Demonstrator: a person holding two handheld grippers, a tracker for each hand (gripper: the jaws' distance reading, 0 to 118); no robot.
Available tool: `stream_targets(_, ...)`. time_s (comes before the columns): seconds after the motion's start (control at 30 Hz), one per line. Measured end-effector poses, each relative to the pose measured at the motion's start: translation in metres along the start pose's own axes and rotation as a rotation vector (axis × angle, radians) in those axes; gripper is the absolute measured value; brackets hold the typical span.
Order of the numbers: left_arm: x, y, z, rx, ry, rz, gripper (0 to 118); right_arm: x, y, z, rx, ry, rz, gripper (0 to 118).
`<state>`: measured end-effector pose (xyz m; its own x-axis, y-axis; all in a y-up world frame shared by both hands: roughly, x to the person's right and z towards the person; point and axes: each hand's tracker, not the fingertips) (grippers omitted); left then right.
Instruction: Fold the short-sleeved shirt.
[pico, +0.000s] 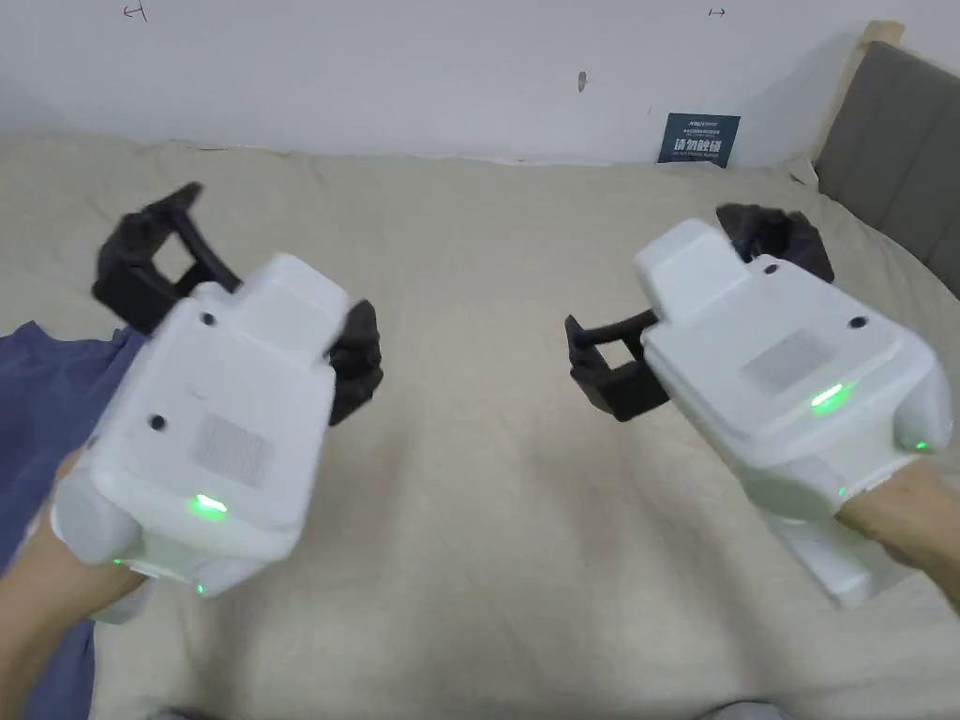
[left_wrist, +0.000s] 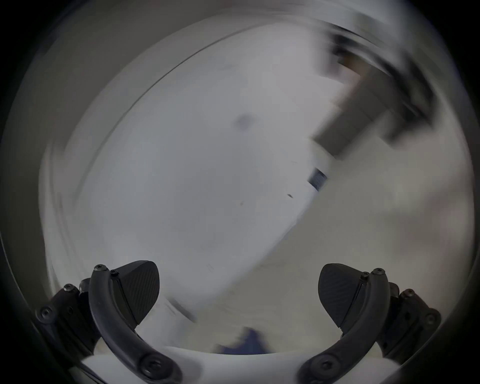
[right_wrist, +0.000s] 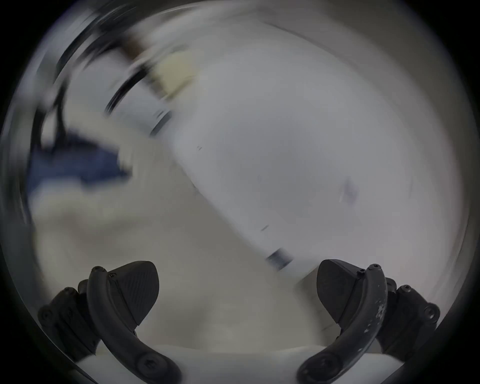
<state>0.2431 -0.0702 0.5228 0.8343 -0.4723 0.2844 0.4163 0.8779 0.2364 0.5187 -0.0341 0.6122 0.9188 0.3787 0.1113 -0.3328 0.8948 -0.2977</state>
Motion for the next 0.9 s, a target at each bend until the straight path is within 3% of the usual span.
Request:
stream_targets(0.07,-0.01,-0.002,-0.004,-0.064,0.048,0.253,118,0.003,-0.014,-0.001,0.005,-0.004,-0.239,118)
stream_targets(0.1,-0.01,-0.006,-0.004,-0.091,0.056,0.336,118,0.003,-0.022,-0.001,0.008,-0.014,-0.307,118)
stream_targets(0.2,-0.01,-0.018,-0.002,-0.125,0.064,0.501,118,-0.01,-0.04,0.001,0.009,-0.097,-0.37,118)
stream_targets(0.33,0.003,-0.026,0.005,-0.173,0.052,0.525,118,-0.019,-0.055,0.006,-0.012,-0.129,-0.486,118)
stream_targets(0.47,0.014,-0.033,0.009,-0.198,0.036,0.514,118,-0.027,-0.059,0.01,-0.004,-0.17,-0.446,118)
stream_targets(0.9,0.021,-0.032,0.01,-0.19,0.016,0.425,118,-0.028,-0.052,0.016,0.022,-0.161,-0.429,118)
